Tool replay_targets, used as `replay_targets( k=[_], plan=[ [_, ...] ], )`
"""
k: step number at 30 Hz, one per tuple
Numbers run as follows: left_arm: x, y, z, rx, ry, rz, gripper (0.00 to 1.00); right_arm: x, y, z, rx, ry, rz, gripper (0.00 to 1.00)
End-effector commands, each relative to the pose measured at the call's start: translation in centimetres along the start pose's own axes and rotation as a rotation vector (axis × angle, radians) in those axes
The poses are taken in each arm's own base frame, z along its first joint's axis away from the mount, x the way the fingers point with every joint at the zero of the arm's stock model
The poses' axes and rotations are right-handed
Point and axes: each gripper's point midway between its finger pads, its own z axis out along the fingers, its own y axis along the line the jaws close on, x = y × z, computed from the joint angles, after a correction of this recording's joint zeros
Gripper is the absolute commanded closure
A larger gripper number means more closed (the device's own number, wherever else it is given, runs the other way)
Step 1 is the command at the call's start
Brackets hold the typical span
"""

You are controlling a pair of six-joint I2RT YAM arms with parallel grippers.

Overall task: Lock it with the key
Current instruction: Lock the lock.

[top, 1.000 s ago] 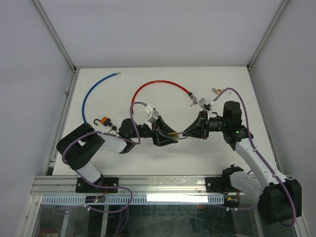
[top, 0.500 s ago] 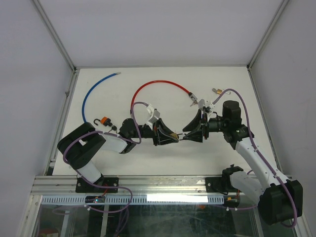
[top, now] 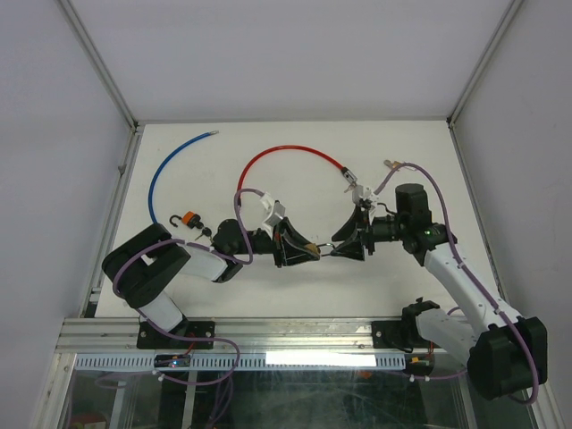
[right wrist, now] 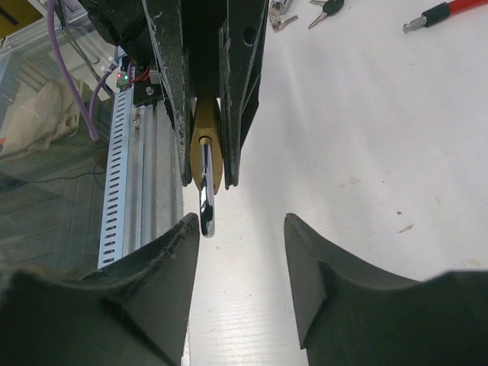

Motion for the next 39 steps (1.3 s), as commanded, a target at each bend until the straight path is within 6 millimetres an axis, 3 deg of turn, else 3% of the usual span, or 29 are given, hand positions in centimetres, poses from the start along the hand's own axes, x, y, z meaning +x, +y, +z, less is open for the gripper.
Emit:
replay_targets(
  k=[1,6,12,18,26,30,39],
  plan=[
    [-3.8,-2.0,0.4,0.054,-0.116,0.111,1.0,-1.3,0.1,0.1,-0.008,-0.003,-0.078,0.52],
    [-3.8,-2.0,0.4,0.056,-0.116,0.11,1.0,-1.6,0.8,0.3,-0.042,-0.023,-0.08,0.66],
    [-3.7,-2.0,0.4,0.056,-0.112,0.107,1.0,-2.5,1.6,0.2,-0.069,-0.055,-0.082,0.61],
    [-3.7,-2.0,0.4,0.055,-0.109,0.108,1.0,-2.7,1.8,0.1,-0.08,-0.068,-0.086,0.64],
    [-3.9,-2.0,0.5,0.055,-0.115,0.108,1.0,-2.4,1.8,0.2,-0.09,-0.061,-0.083,0.95],
    [-4.3,-1.9,0.6,0.047,-0.125,0.112,1.0,-2.2,2.0,0.4,-0.107,-0.06,-0.079,1.0],
    [-4.8,-0.6,1.2,0.011,-0.155,0.122,1.0,-1.6,2.3,1.5,-0.16,-0.057,0.004,1.0]
  ],
)
